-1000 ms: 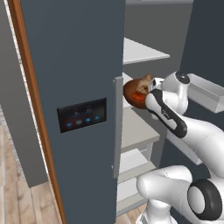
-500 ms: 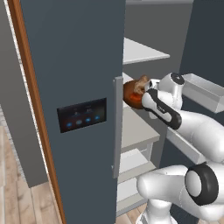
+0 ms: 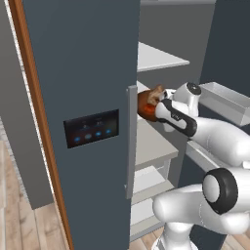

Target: Pick the chicken drumstick and tomato from their plates and place them in the bowl. Then put the bowl in the fridge.

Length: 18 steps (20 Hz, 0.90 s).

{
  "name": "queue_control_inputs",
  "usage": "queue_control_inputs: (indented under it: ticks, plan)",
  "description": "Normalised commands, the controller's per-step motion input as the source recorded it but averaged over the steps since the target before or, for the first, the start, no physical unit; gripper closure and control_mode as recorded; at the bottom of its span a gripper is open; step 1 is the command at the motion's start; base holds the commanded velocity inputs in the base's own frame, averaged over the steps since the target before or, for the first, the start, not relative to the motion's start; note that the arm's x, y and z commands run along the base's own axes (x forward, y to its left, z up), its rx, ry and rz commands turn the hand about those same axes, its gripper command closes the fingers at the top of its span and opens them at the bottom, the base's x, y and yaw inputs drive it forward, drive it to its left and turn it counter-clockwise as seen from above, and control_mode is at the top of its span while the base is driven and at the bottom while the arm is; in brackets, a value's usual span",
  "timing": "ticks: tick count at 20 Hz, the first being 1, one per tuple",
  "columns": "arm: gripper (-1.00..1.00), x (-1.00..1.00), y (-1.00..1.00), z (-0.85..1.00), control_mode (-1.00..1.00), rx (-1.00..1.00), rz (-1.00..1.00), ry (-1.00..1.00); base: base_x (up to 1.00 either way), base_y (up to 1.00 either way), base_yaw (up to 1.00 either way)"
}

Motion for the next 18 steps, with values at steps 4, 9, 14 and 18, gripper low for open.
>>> queue_control_inputs:
  ticks: [4,9,14,18]
  plan:
    - [1.00,0.28,-0.01,-0.08,-1.00,0.02,0.00,0.07,0.00,0.00,0.00]
    - [1.00,0.25,0.00,-0.11,-1.00,0.01,0.00,0.05,0.00,0.00,0.00]
    - [1.00,0.27,-0.01,-0.07,-1.00,0.00,0.00,0.00,0.00,0.00,0.00]
    - [1.00,0.25,0.00,-0.01,-1.00,0.01,0.00,-0.02,0.00,0.00,0.00]
